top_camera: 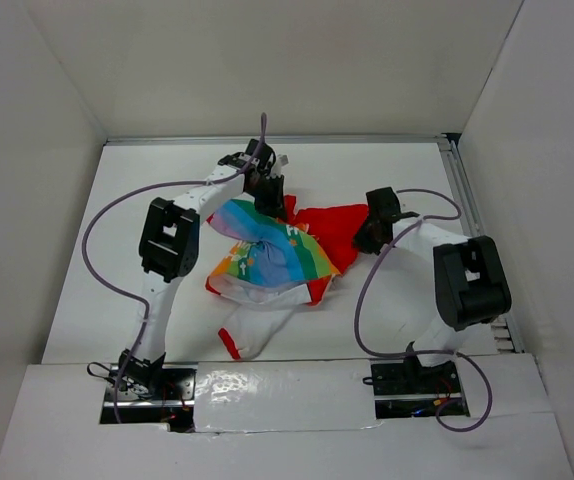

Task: Zip up the jacket

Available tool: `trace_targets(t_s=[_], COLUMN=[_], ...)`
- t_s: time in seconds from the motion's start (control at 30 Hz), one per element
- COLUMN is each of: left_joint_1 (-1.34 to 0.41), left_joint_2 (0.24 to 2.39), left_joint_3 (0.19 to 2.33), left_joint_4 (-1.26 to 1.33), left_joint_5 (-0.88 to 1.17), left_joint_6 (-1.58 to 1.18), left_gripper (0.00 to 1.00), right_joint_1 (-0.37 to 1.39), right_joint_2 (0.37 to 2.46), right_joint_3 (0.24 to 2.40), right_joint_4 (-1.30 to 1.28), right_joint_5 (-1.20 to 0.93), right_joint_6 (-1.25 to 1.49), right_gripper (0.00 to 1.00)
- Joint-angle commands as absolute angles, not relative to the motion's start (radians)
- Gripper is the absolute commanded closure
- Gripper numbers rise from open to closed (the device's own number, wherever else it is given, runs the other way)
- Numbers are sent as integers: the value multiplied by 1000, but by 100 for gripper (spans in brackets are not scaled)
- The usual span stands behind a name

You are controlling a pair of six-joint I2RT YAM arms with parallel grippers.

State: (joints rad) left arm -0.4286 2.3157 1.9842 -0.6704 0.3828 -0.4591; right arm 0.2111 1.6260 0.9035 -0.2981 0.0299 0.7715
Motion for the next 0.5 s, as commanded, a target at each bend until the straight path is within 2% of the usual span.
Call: trace_targets(t_s=[0.0, 0.1, 0.23, 0.27, 0.47], left_joint_1=[-431, -433, -466, -477, -581], left_joint_2=[2238, 2125, 1875, 1824, 1375], left_joint_3=[1991, 1948, 1864, 1815, 1599], left_joint_4=[-618, -601, -585, -572, -474], left_joint_5=[425, 420, 391, 379, 311], left_joint_6=[-410, -388, -354, -348, -318], left_gripper=[100, 100, 100, 100, 100], right_joint_1=[224, 238, 271, 294, 415], right_joint_2=[1680, 1645, 1395, 1265, 849], right_joint_3=[992, 1037, 1003, 1005, 1115], right_joint_4=[-235, -255, -262, -277, -417], right_joint_5=[43, 147, 274, 306, 466], right_joint_6=[799, 793, 746, 741, 619], right_gripper=[100, 100, 100, 100, 100])
